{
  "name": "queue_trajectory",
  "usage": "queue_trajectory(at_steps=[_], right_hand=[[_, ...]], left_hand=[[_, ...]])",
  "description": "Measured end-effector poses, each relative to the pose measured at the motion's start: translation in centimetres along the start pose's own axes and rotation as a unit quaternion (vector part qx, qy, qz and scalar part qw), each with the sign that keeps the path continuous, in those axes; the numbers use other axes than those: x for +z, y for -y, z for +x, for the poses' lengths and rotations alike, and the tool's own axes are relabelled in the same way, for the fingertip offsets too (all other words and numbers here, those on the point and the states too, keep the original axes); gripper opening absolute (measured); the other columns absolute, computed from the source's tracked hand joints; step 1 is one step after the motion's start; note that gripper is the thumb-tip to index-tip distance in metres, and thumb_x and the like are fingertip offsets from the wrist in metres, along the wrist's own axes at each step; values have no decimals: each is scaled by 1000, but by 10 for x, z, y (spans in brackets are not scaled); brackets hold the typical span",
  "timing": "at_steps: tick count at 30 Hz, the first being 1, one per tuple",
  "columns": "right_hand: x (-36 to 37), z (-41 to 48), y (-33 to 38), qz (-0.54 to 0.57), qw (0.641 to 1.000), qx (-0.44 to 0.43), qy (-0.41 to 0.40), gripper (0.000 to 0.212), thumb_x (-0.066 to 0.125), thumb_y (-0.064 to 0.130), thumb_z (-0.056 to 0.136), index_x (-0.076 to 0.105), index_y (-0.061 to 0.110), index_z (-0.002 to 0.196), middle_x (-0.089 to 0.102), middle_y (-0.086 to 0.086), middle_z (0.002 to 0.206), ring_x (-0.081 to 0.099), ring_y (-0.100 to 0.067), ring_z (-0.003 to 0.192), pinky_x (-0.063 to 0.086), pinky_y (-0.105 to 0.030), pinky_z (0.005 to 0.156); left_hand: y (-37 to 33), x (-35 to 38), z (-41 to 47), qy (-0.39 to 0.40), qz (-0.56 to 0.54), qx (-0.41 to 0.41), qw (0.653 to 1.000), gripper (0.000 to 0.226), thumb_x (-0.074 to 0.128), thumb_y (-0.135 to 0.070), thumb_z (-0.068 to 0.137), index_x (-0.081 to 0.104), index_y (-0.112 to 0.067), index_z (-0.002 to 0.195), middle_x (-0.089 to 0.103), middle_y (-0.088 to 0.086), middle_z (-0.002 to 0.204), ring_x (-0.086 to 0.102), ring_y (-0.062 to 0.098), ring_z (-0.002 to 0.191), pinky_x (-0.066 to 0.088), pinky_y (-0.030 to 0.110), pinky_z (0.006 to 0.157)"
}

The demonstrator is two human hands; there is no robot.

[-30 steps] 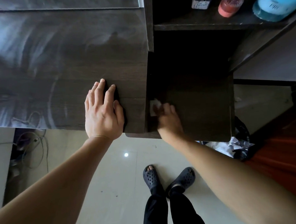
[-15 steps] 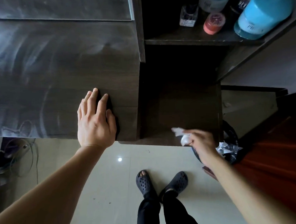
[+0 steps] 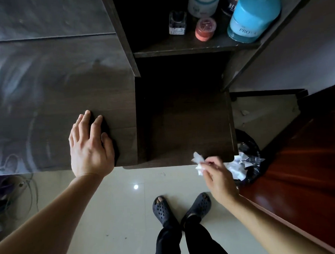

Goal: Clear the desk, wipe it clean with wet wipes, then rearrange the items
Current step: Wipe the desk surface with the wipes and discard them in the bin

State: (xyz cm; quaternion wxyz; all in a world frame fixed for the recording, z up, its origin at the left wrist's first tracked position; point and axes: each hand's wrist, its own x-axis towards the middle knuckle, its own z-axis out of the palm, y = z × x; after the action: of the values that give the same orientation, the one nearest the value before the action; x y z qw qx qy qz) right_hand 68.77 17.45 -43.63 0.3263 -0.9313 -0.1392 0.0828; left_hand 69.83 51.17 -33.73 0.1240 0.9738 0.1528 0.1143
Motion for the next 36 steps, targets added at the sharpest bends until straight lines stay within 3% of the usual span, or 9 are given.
queue_trajectory(at_steps=[2,4,8,11,16,20,27,33,36], right_hand=[[-4,25,-10,0,988,102,-116,24,63,-2,82,68,9,102,53,-13,101,59,-20,73,42,-18,66],[0,50,-7,-22,975,160,-155,29,62,-3,82,67,9,107,52,-15,102,60,-27,74,44,-24,64],[53,34,48,-20,1000,1,20,33,61,1,85,59,19,112,53,-7,95,56,-23,73,38,-27,52],[65,-10,55,-3,989,-22,149,35,56,4,87,60,24,116,49,-2,93,55,-20,78,34,-24,57],[17,-62,-12,-19,980,171,97,18,60,10,82,72,17,92,62,-4,91,61,-24,80,46,-29,68],[-26,-59,-73,-12,943,332,2,10,62,4,77,65,1,69,65,-22,74,60,-37,71,43,-37,62],[-22,-37,-170,-9,865,501,-28,12,61,9,77,71,2,81,70,-22,92,64,-37,85,43,-31,65],[23,-26,-241,18,818,574,-17,16,63,12,79,71,4,91,71,-16,100,67,-32,94,49,-30,74],[43,-25,-265,82,790,607,-24,15,64,11,80,70,4,93,71,-16,93,68,-30,83,51,-30,66]], left_hand=[[-1,1,0,-4,3,3,1000,44,40,-19,89,52,-2,128,40,23,143,33,40,134,27,51,110],[-1,1,2,-7,3,4,1000,44,41,-19,89,51,-2,128,41,22,143,33,40,133,28,50,109],[-1,2,-1,-3,8,0,1000,44,41,-18,89,51,-4,129,40,21,144,33,39,134,27,48,109],[-14,-1,-3,-1,0,-31,1000,43,42,-12,85,55,-3,125,42,21,142,35,40,132,30,51,107],[-89,14,-24,-8,-97,68,993,34,46,-7,82,62,-5,112,51,18,131,42,36,125,33,46,104],[-165,59,-49,81,-149,133,977,28,51,-7,81,65,-4,105,58,16,119,51,35,112,41,43,96],[-213,152,-62,200,-69,148,966,34,52,-17,89,57,-5,120,45,23,139,42,41,126,39,49,102],[-200,201,-79,143,-14,189,971,44,40,-23,95,44,-4,135,30,26,149,24,40,141,18,49,116],[-197,211,-82,110,-2,202,973,45,36,-24,95,42,-5,135,30,25,149,23,38,141,15,47,118]])
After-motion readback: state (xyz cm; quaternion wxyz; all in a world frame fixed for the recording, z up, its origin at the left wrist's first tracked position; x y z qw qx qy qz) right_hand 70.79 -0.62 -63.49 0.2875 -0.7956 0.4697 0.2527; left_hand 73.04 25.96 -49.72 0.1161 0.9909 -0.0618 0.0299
